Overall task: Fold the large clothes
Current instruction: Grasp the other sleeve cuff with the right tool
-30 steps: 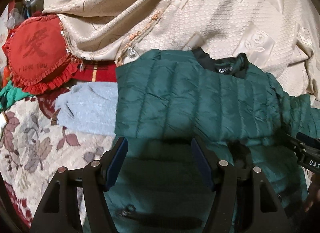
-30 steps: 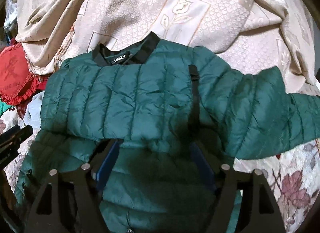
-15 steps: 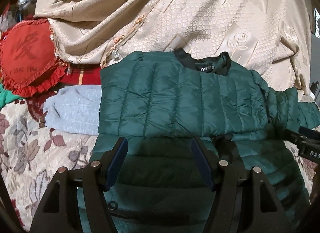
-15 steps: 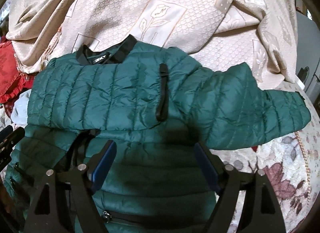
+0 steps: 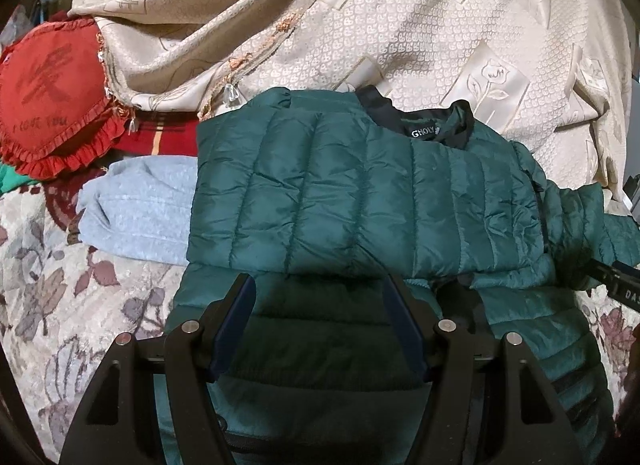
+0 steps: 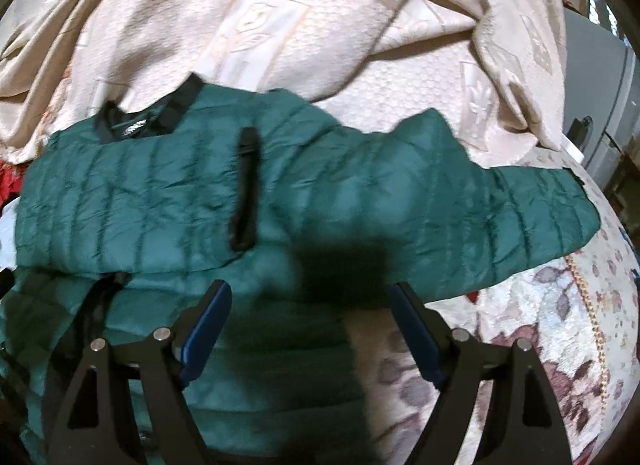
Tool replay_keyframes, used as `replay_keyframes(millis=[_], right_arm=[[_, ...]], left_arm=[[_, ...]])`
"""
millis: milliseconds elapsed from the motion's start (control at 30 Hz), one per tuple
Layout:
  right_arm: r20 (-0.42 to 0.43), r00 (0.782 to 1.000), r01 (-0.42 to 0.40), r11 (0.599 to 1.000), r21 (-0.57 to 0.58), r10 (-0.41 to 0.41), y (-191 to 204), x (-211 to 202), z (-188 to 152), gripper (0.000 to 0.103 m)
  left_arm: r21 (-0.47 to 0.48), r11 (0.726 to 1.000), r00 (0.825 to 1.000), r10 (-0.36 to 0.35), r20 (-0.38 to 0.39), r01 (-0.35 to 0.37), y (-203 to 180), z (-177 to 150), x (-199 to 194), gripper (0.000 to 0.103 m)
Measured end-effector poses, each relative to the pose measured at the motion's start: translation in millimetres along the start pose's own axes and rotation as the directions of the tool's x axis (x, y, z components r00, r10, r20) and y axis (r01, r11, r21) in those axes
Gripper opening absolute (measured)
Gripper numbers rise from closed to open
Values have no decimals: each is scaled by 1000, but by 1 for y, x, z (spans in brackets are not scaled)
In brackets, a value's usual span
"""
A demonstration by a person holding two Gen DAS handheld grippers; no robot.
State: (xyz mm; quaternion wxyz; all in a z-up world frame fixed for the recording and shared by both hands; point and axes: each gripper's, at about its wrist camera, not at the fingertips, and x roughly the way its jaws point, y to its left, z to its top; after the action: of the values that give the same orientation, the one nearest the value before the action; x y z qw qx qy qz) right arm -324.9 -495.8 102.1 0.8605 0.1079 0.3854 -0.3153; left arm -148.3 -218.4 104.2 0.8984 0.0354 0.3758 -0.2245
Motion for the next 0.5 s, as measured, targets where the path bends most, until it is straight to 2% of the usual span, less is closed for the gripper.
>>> replay_keyframes(millis=[367, 500], right_arm=[[1, 991, 135, 985, 108, -135, -83, 20, 24, 88], [2, 970, 239, 954, 179, -243, -133, 25, 34, 90]], left_arm=[[-41, 999, 1000, -13, 2, 13, 5, 4, 0, 48], [-57, 998, 1000, -18, -9, 17, 7, 5, 3, 48]])
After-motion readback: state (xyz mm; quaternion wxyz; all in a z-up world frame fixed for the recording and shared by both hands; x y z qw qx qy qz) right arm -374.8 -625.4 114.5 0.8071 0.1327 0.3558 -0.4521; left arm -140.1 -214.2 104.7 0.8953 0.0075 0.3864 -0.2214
